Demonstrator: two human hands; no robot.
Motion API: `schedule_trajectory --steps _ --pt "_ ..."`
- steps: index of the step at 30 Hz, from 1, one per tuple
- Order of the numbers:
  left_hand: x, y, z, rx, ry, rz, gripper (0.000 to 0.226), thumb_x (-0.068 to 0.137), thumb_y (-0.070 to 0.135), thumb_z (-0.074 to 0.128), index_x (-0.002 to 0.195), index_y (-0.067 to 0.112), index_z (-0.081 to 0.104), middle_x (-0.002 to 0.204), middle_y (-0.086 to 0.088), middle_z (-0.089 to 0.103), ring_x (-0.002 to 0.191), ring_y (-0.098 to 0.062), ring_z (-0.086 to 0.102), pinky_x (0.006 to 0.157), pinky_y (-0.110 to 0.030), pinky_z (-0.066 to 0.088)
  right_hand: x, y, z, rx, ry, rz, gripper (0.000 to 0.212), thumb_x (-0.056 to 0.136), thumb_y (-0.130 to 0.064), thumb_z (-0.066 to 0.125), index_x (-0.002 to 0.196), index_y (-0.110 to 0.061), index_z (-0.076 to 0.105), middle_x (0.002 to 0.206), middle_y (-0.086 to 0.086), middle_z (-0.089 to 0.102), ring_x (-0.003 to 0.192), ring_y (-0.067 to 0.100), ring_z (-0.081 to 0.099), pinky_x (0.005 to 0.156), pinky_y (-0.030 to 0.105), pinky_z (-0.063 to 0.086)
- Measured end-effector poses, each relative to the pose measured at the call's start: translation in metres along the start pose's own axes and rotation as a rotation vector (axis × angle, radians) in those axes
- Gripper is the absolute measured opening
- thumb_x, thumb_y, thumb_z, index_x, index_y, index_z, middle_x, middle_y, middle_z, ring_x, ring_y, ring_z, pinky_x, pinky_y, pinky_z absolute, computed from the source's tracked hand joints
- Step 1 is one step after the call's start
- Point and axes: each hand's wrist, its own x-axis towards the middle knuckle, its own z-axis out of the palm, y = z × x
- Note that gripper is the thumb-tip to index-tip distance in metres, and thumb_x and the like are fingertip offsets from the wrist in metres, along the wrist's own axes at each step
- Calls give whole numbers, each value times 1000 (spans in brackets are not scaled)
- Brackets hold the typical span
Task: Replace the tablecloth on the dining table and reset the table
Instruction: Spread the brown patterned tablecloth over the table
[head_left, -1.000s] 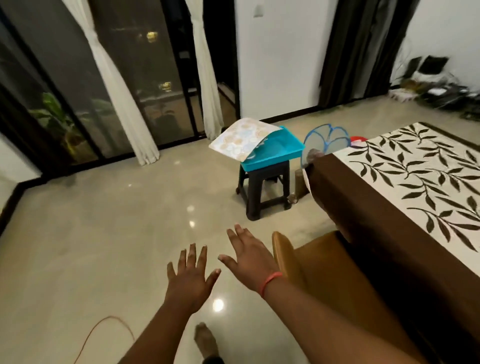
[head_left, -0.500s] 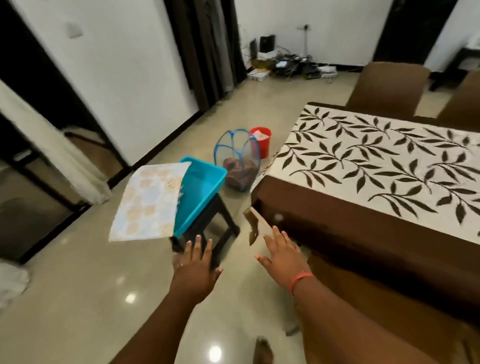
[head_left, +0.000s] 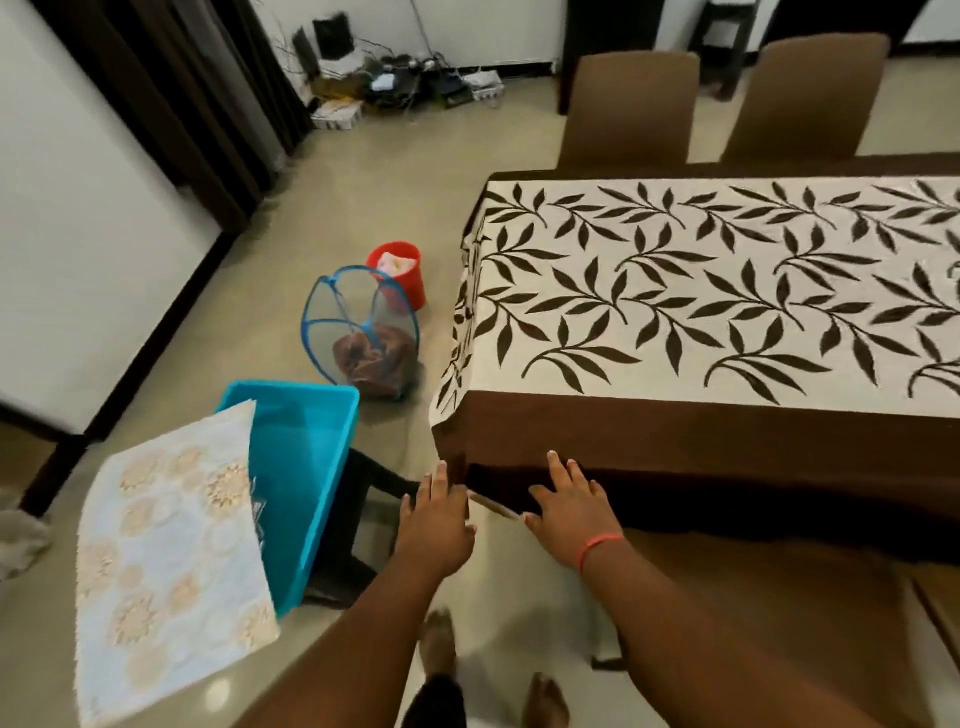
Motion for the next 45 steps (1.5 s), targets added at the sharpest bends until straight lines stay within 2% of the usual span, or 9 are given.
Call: schedule_trajectory --steps 3,6,12,16,24,28,32,41,45 --pt "36 -10 1 -164 -48 60 36 95 37 55 131 37 58 166 -10 1 152 -34 8 120 -50 23 16 -12 -2 42 -5 62 44 101 -47 40 140 -29 51 167 4 -6 153 32 -2 121 55 9" --pt "63 -12 4 -237 -105 159 29 89 36 59 114 36 71 163 -4 18 144 -29 27 117 -43 30 34 -21 -6 50 -29 106 39 101 -43 40 134 -28 56 167 3 -6 153 31 -5 121 58 5" --pt "91 -16 11 -327 -156 182 40 92 38 55 130 25 61 152 -1 38 130 -26 46 110 -39 41 60 -38 -13 42 -36 179 30 100 -36 47 121 -25 65 167 1 -2 153 29 -1 120 59 10" --pt "98 -19 8 -265 -167 269 30 98 28 44 117 17 64 132 -7 54 114 -28 52 97 -38 45 60 -39 -16 0 -37 189 25 99 -30 53 120 -25 66 167 1 3 153 28 4 120 57 13" --pt "85 -25 9 -34 -158 301 28 102 34 45 115 20 65 121 -3 56 105 -23 52 86 -35 46 48 -35 -12 -53 -1 122 47 99 -40 53 140 -18 51 159 -1 25 148 22 19 120 54 15" --pt "68 -19 11 1 -183 265 26 100 33 48 119 21 60 120 -4 55 104 -23 54 90 -34 48 37 -34 -11 -81 15 88 51 96 -42 56 140 -17 50 150 -1 36 141 22 29 119 55 17" --pt "59 -17 16 35 -161 279 25 96 40 52 109 23 65 116 -2 58 100 -21 51 77 -32 41 27 -31 -10 -111 -25 74 55 94 -46 58 139 -15 52 145 0 39 138 24 32 119 57 17" --pt "50 -15 21 184 -199 278 29 97 34 48 118 24 63 122 -3 54 110 -26 49 89 -41 43 14 -27 -6 -133 -47 54 66 91 -52 60 144 -15 47 149 2 37 141 28 28 120 58 14" --pt "49 -15 19 185 -217 197 36 95 35 51 127 21 57 126 -4 55 114 -27 52 96 -44 42 10 -19 -8 -90 -7 65 59 95 -51 54 143 -18 48 159 4 26 149 30 17 121 56 11"
